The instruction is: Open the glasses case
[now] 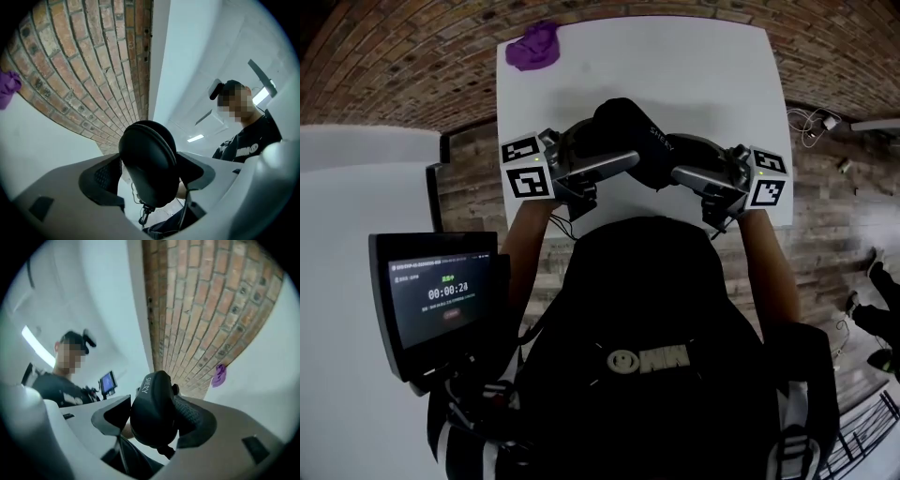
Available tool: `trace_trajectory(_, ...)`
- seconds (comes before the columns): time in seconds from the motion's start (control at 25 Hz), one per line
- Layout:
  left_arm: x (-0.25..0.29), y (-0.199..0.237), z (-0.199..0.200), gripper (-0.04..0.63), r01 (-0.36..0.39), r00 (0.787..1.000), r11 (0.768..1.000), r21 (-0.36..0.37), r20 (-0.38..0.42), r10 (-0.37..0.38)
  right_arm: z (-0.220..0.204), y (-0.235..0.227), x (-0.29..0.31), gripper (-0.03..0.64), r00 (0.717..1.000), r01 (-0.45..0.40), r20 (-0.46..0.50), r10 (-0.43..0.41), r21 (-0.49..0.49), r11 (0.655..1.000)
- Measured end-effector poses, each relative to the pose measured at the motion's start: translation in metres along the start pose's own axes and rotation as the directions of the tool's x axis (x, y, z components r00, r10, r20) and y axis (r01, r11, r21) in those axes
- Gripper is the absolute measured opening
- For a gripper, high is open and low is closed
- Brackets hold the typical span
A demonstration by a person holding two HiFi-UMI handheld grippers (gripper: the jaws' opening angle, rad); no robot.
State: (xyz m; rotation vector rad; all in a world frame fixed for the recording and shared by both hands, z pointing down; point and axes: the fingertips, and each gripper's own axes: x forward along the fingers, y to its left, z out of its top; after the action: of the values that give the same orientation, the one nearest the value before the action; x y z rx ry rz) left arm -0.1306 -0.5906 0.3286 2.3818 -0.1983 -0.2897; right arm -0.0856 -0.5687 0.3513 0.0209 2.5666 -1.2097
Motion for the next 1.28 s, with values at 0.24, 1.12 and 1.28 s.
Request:
trace_trajectory(0.24,0.001,0.017,-0.002,0.291,-0.119,0.992,0.99,0.068,-0.031,0.122,0.025,-0.007,-0.013,0.291,0.949,-0.197,0.303,0.092,0.337,0.921)
trace_trajectory(1.12,-0.002,0.037,-0.001,0.097,-0.24,0.971,0.969,-0.061,-0.021,0.239,-0.009,-0.054,0.024,0.094,0.707,0.324,-0.167,-0.687,-0.787,0.525)
trace_trajectory(1.28,-0.003,0.038,-0.008,0.123,-0.23,0.973,0.973,-0.019,-0.033,0.229,-0.008,-0.057,0.014,0.052,0.687,0.355,-0.181,-0.704,-0.761,0.543)
